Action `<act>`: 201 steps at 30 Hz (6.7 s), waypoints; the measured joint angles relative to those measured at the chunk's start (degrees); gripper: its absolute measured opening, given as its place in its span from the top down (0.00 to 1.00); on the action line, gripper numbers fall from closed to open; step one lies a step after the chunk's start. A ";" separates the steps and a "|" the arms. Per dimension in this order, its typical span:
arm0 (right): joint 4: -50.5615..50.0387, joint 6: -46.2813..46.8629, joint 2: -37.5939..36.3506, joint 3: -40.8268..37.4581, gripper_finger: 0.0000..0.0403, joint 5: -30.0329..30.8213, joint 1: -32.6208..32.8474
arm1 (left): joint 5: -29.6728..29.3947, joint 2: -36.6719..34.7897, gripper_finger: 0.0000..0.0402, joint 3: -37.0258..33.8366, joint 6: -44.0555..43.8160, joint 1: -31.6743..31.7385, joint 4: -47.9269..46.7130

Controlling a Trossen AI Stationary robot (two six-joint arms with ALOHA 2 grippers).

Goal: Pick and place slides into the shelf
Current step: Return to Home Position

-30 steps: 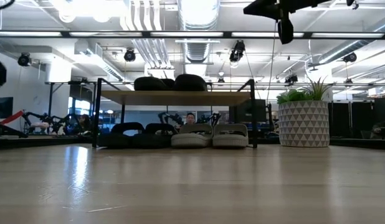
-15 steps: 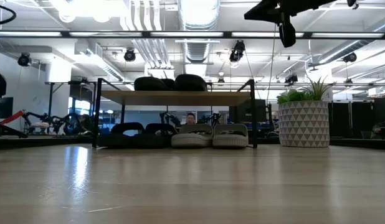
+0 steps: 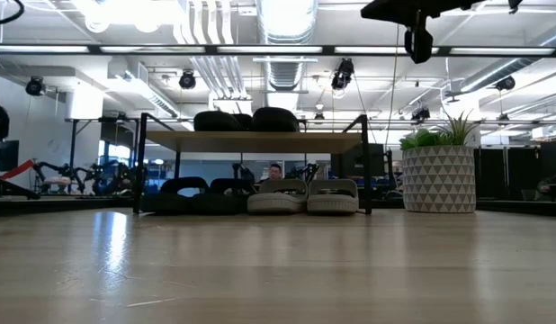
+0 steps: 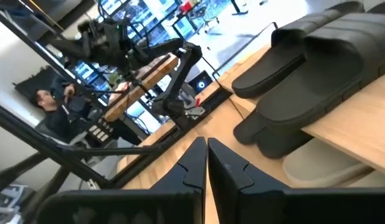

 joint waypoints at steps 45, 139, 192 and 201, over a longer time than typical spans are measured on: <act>0.03 5.88 0.41 0.02 0.98 8.99 -0.67 | 21.94 5.71 1.00 -1.76 -15.44 0.04 3.93; 5.13 -11.34 -3.62 -2.85 0.98 -4.05 -0.49 | 13.28 -7.00 1.00 -25.08 -25.49 50.44 -22.54; 23.99 -10.81 -42.61 -41.68 0.98 10.61 21.19 | 13.12 -6.40 1.00 -25.09 -25.56 50.48 -13.01; 26.30 -10.08 -40.30 -42.03 0.98 3.09 12.27 | 13.15 -6.40 1.00 -25.11 -25.58 50.48 -12.94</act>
